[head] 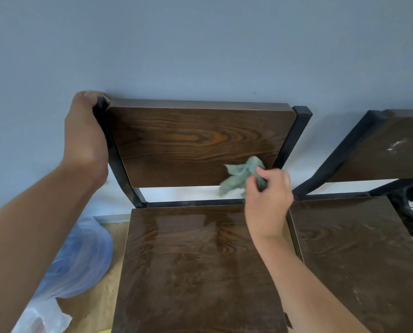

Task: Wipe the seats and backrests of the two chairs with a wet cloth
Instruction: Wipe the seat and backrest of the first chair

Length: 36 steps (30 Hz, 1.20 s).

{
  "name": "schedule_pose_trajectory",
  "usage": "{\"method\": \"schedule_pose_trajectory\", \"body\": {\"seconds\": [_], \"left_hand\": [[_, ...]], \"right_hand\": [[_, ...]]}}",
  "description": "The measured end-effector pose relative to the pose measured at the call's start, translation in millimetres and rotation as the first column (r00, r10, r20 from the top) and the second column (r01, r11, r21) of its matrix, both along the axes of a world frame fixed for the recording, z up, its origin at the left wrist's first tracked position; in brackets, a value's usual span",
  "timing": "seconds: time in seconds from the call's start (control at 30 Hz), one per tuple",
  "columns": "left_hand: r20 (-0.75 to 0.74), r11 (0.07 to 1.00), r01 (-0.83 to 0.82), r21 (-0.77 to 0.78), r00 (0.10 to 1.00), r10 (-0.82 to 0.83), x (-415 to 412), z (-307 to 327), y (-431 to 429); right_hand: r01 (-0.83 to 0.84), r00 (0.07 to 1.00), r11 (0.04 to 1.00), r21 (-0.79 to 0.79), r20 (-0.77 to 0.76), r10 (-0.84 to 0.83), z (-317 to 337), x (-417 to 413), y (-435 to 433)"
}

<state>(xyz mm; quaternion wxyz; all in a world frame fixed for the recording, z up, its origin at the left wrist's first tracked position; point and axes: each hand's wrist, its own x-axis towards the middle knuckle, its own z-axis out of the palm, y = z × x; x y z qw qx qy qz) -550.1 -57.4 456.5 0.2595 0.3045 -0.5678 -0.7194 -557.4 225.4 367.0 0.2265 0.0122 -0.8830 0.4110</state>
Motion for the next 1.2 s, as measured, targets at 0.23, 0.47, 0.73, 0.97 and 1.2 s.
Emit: {"method": "schedule_pose_trajectory", "body": {"seconds": [0.23, 0.47, 0.73, 0.97, 1.2], "left_hand": [[-0.010, 1.000, 0.004, 0.002, 1.000, -0.004, 0.1, -0.7, 0.0], [0.002, 0.998, 0.056, -0.001, 0.998, -0.056, 2.3, -1.1, -1.2], [0.025, 0.998, 0.057, -0.006, 0.998, -0.057, 1.9, -2.2, -2.2], [0.057, 0.997, 0.079, -0.021, 0.995, -0.077, 2.8, -3.1, -5.4], [0.009, 0.995, 0.096, 0.005, 0.995, -0.096, -0.6, -6.6, -6.6]], "right_hand": [[-0.101, 0.976, 0.993, 0.060, 0.201, 0.087, -25.4, 29.9, -44.1], [-0.263, 0.883, 0.962, 0.068, -0.385, 0.269, 53.8, -0.6, -123.8], [-0.231, 0.967, 0.950, 0.209, -0.062, 0.249, 8.8, 9.9, -50.1], [-0.327, 0.934, 0.855, 0.403, -0.002, 0.358, 4.8, 21.0, -90.9], [-0.276, 0.863, 0.866, 0.417, 0.505, 0.032, -86.9, 47.7, -48.0]]}}
